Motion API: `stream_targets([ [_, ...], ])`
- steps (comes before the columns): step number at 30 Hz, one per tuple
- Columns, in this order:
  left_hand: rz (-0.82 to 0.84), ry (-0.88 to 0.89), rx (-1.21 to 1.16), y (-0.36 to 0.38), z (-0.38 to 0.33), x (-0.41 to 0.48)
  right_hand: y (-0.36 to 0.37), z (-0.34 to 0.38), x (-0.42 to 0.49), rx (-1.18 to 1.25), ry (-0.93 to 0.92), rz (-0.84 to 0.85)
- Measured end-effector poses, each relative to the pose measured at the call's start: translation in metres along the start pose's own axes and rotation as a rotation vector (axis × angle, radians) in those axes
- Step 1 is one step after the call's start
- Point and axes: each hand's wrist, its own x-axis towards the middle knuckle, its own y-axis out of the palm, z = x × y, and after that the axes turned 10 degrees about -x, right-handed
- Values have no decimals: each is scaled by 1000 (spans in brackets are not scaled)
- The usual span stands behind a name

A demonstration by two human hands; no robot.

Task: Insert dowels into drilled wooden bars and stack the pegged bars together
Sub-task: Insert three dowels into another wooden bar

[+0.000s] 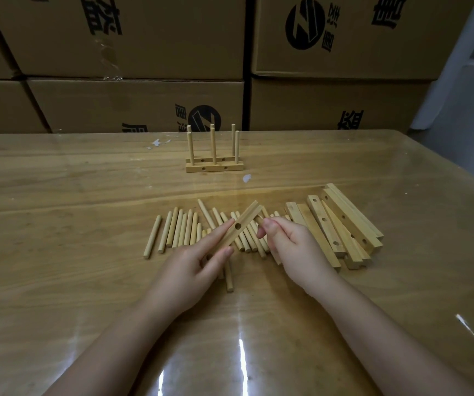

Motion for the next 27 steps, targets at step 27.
stream_targets([
  [27,-86,-121,-317,-3,13,5,8,2,-6,-861,-369,-321],
])
